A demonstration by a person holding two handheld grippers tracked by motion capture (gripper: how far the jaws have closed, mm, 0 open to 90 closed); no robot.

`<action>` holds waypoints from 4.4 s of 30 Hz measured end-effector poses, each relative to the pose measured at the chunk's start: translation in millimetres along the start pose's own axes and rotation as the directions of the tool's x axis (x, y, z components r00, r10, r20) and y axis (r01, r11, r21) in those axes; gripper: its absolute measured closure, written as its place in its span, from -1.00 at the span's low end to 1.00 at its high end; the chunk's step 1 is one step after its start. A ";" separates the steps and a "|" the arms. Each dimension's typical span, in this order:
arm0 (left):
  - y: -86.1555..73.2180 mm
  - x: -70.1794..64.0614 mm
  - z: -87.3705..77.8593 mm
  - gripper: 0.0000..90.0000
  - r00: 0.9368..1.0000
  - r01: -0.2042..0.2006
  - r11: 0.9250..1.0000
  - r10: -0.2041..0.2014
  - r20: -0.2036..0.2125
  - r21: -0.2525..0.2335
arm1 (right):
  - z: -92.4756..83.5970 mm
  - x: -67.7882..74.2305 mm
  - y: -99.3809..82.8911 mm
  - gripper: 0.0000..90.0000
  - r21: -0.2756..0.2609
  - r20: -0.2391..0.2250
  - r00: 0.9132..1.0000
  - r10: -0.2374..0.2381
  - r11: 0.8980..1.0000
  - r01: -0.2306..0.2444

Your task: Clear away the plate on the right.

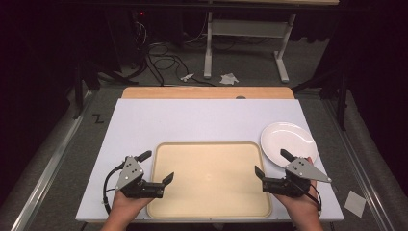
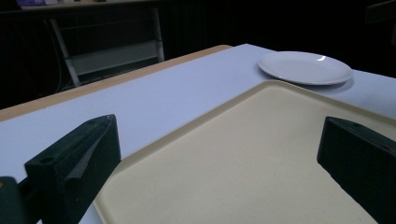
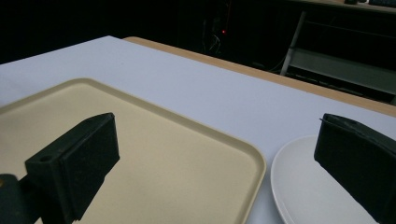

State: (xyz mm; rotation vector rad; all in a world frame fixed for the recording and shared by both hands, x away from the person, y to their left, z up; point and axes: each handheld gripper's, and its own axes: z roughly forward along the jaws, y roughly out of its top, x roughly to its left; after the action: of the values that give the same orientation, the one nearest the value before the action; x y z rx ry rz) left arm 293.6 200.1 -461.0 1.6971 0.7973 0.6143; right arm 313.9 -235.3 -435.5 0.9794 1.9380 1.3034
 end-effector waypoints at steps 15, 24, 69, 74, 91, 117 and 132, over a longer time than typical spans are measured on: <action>-1.1 1.4 0.7 -0.99 1.000 -0.005 1.000 0.005 -0.002 0.016 | 3.8 -0.2 -2.1 -0.99 0.008 -0.007 1.000 -0.009 1.000 0.009; -0.9 1.5 0.2 -1.00 1.000 -0.006 1.000 0.007 -0.005 0.016 | 2.4 -3.4 -2.7 -0.99 0.001 -0.010 1.000 0.007 1.000 -0.007; 1.2 13.3 -1.5 -1.00 1.000 0.030 0.999 -0.029 0.010 -0.037 | -14.6 -60.3 -17.9 -0.99 0.068 0.182 0.970 0.159 0.982 -0.173; 1.6 12.9 2.6 -1.00 0.999 0.027 0.999 -0.027 0.023 -0.032 | -17.4 -70.5 -24.9 -0.99 0.084 0.224 0.951 0.212 0.968 -0.236; 1.8 11.0 6.9 -1.00 0.999 0.020 0.999 -0.019 0.048 -0.028 | -18.1 -98.6 -47.3 -0.99 0.086 0.203 0.843 0.499 0.848 -0.523; -2.8 6.5 -0.9 -1.00 1.000 -0.018 1.000 0.018 0.024 -0.007 | -11.3 -135.7 -85.7 -0.99 0.057 0.172 0.430 0.886 0.427 -0.902; -6.1 4.8 -8.3 -1.00 1.000 -0.023 1.000 0.023 0.017 0.002 | 0.0 -146.4 -86.2 -0.96 0.029 0.175 0.346 0.922 0.346 -0.938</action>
State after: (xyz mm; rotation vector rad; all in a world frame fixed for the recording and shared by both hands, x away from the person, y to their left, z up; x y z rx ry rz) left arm 289.4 209.9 -464.8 1.7137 0.7679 0.6144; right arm 373.1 -378.4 -505.2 2.4247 1.2612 1.5905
